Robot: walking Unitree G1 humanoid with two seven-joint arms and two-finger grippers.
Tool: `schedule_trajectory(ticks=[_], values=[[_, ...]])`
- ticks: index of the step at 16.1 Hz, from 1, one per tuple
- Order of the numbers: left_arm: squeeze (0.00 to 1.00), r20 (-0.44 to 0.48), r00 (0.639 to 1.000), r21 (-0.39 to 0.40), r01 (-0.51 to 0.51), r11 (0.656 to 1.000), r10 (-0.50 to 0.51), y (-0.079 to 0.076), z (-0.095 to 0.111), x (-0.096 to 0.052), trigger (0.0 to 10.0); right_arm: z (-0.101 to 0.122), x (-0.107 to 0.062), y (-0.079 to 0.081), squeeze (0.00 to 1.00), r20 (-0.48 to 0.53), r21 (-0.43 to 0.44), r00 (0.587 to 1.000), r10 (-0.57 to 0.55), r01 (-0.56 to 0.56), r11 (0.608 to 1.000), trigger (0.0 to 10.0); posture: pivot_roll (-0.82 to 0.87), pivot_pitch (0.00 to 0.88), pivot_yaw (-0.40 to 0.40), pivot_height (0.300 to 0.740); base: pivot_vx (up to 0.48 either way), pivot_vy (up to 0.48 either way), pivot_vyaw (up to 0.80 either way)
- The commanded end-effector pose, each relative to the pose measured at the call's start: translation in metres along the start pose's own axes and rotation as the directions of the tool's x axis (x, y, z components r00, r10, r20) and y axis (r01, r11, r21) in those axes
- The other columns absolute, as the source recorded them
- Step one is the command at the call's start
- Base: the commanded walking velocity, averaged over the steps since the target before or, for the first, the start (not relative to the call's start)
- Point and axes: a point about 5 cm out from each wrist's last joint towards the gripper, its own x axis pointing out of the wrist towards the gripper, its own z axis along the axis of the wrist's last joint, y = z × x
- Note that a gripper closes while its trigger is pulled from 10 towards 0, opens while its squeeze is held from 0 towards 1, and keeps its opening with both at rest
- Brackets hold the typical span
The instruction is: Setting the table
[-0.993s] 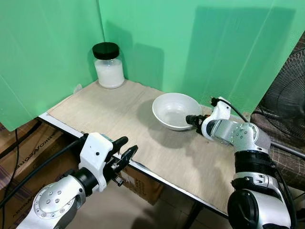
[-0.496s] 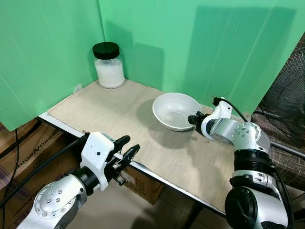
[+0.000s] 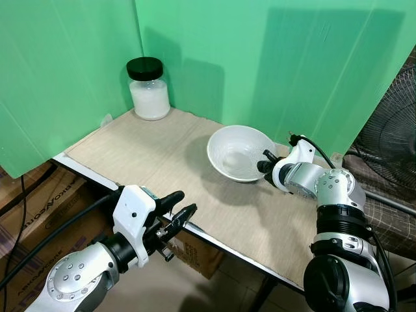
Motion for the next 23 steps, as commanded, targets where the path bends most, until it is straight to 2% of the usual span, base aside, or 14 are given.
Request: schedule_trajectory(ticks=[1,5,8,10,11,12,13,14,15,16,17,18,20,23], values=[[0.00,0.006,1.000,0.009,0.001,1.000,-0.001,0.001,0.001,-0.001,10.0,0.001,0.000,0.004,0.00,0.000,0.012,1.000,0.010,-0.010,1.000,0.0,-0.03,0.000,-0.010,0.740,0.000,0.000,0.00],[0.00,0.021,1.000,0.027,-0.004,1.000,0.003,0.002,0.009,0.001,10.0,0.004,-0.004,0.009,0.00,0.033,0.007,0.999,0.034,-0.034,0.999,0.0,-0.03,0.000,-0.009,0.740,0.000,0.000,0.00],[0.00,0.037,0.998,0.057,-0.052,0.997,0.050,0.007,0.016,0.003,10.0,0.016,-0.018,0.023,0.00,0.172,-0.078,0.975,0.143,-0.131,0.988,0.0,-0.03,0.000,-0.004,0.740,0.000,0.000,0.00],[0.00,0.059,0.989,0.078,-0.141,0.987,0.137,0.016,0.021,0.006,10.0,0.023,-0.040,0.037,0.00,0.264,-0.189,0.915,0.305,-0.261,0.947,0.0,-0.04,0.000,0.001,0.740,0.000,0.000,0.00],[0.00,0.067,0.984,0.080,-0.168,0.982,0.163,0.018,0.022,0.007,10.0,0.026,-0.049,0.038,0.00,0.309,-0.219,0.890,0.336,-0.277,0.936,0.0,-0.04,0.000,0.005,0.740,0.000,0.000,0.00],[0.00,0.081,0.976,0.081,-0.207,0.975,0.200,0.022,0.023,0.008,10.0,0.030,-0.068,0.040,0.00,0.388,-0.288,0.833,0.394,-0.297,0.910,0.0,-0.05,0.000,0.013,0.740,0.000,0.000,0.00],[0.00,0.090,0.971,0.082,-0.230,0.970,0.223,0.025,0.025,0.008,10.0,0.030,-0.080,0.043,0.00,0.418,-0.334,0.795,0.440,-0.315,0.888,0.0,-0.05,0.000,0.020,0.740,0.000,0.000,0.00],[0.00,0.101,0.959,0.069,-0.273,0.960,0.265,0.028,0.026,0.011,10.0,0.026,-0.093,0.043,0.00,0.436,-0.413,0.759,0.484,-0.309,0.856,0.9,-0.06,0.000,0.029,0.740,0.000,0.000,0.00],[0.00,0.096,0.947,0.050,-0.311,0.949,0.305,0.031,0.025,0.013,10.0,0.021,-0.100,0.042,0.00,0.434,-0.462,0.744,0.508,-0.300,0.834,1.5,-0.06,0.000,0.033,0.740,0.000,0.000,0.00],[0.00,0.094,0.921,0.027,-0.381,0.924,0.377,0.037,0.025,0.016,10.0,0.012,-0.108,0.040,0.00,0.418,-0.525,0.733,0.537,-0.288,0.801,10.0,-0.07,0.000,0.040,0.740,0.000,0.000,0.00],[0.00,0.123,0.903,0.021,-0.418,0.908,0.413,0.039,0.027,0.017,10.0,0.001,-0.113,0.031,0.00,0.420,-0.597,0.741,0.524,-0.209,0.774,10.0,-0.08,0.000,0.041,0.740,0.000,0.000,0.00],[0.00,0.125,0.896,0.020,-0.432,0.902,0.426,0.039,0.026,0.017,10.0,-0.005,-0.114,0.026,0.00,0.422,-0.615,0.755,0.502,-0.168,0.770,10.0,-0.08,0.000,0.038,0.740,0.000,0.000,0.00],[0.00,0.124,0.874,0.005,-0.474,0.881,0.470,0.042,0.025,0.016,10.0,-0.012,-0.116,0.020,0.00,0.432,-0.613,0.765,0.479,-0.141,0.778,10.0,-0.08,0.000,0.032,0.740,0.000,0.000,0.00],[0.00,0.118,0.866,0.012,-0.490,0.872,0.486,0.043,0.024,0.015,10.0,-0.018,-0.117,0.020,0.00,0.453,-0.608,0.749,0.483,-0.137,0.782,10.0,-0.07,0.000,0.025,0.740,0.000,0.000,0.00]])
